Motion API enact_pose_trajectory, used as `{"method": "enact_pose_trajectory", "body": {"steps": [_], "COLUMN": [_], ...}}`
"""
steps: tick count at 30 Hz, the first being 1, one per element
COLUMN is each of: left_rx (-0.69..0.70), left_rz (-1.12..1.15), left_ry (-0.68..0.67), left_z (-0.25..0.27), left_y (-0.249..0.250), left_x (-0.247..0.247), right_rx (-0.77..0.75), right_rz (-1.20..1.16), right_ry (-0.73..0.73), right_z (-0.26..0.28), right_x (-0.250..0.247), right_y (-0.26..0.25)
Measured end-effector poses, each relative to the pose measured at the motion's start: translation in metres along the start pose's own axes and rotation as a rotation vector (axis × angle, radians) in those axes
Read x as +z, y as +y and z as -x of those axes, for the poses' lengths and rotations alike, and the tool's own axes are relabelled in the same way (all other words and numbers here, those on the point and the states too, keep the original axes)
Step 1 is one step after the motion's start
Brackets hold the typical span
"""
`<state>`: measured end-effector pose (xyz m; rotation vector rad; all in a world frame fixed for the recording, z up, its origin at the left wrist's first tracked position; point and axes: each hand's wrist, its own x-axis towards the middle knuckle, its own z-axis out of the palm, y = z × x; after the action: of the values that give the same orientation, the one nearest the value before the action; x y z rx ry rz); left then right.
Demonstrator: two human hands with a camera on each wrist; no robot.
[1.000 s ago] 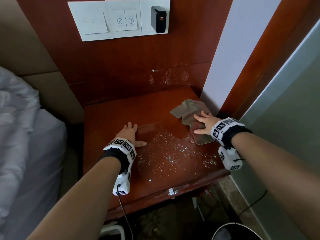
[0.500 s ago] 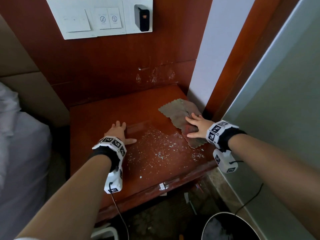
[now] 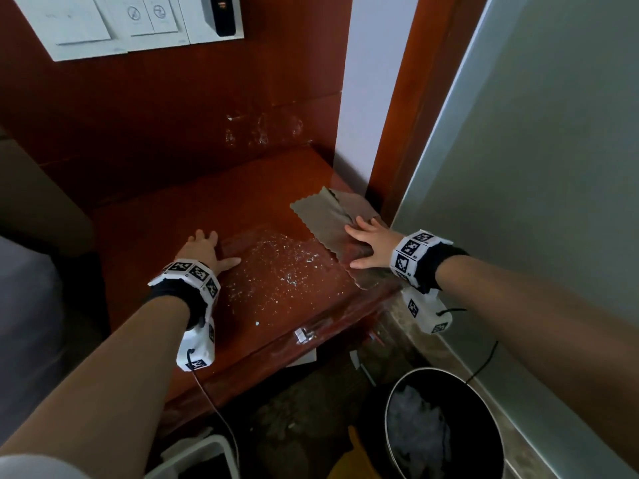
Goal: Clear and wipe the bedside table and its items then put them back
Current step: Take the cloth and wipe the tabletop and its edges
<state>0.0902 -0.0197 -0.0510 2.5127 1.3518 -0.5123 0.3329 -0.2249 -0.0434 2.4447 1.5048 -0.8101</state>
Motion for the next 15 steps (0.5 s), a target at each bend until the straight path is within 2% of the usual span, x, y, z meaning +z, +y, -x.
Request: {"method": "enact_pose_trajectory", "body": {"steps": [7,15], "left_rx": [0.011,0.005], "left_rz": [-0.027,0.02], "left_ry": [-0.001,-0.022], "left_z": [0.011,0.015], "left_y": [-0.001,-0.002], "left_x": [0.002,0.003], "right_rx": [-0.031,-0.034], "right_rz": [-0.013,0.016], "right_ry": [-0.012,-0.008], "right_z": [0.013,0.001], "right_x": [0.008,0.003], "right_y": [0.003,0.002]}}
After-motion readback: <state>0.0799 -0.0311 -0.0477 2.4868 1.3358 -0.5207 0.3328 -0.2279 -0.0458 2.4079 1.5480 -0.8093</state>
